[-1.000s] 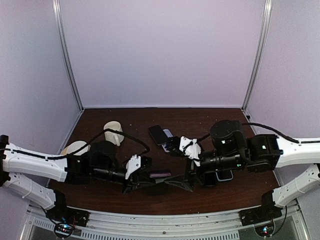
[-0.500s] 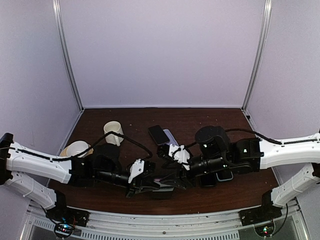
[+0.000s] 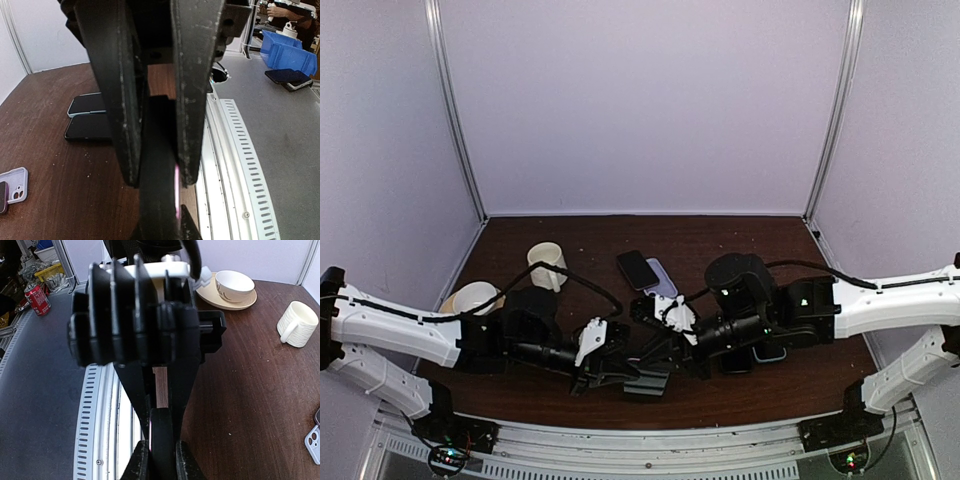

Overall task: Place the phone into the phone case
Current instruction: Press the phone with the phone case against the phone.

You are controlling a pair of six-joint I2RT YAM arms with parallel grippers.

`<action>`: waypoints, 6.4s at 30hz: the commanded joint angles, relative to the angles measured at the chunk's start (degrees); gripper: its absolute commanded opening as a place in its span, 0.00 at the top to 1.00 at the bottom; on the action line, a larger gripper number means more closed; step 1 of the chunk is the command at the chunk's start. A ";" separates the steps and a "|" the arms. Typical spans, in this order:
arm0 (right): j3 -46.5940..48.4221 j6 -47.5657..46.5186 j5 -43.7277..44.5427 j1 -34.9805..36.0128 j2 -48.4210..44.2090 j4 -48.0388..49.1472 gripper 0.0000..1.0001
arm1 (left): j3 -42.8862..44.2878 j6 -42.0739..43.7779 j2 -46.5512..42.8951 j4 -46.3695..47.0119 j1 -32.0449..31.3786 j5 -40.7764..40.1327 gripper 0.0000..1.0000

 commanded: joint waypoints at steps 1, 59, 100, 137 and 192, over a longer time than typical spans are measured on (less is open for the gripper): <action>-0.70 2.48 2.21 -0.85 0.47 0.79 1.00 | -0.19 -0.81 -1.28 10.46 -0.35 -0.17 1.00; -19.37 13.39 11.59 -2.06 -27.42 6.43 0.24 | 2.34 -5.63 -2.49 11.19 -0.35 -5.56 1.00; -10.26 10.50 -0.73 -2.00 -21.74 20.01 1.00 | 6.37 -8.89 -4.98 11.86 -0.34 2.47 0.53; 28.27 -8.98 -1.13 -1.95 -3.99 -28.84 0.12 | 11.32 -1.81 -8.02 -1.93 -0.78 -6.41 1.00; 4.43 0.74 1.20 -2.64 -14.51 -4.81 0.32 | 9.83 -4.11 -7.80 4.69 -1.60 -3.23 1.00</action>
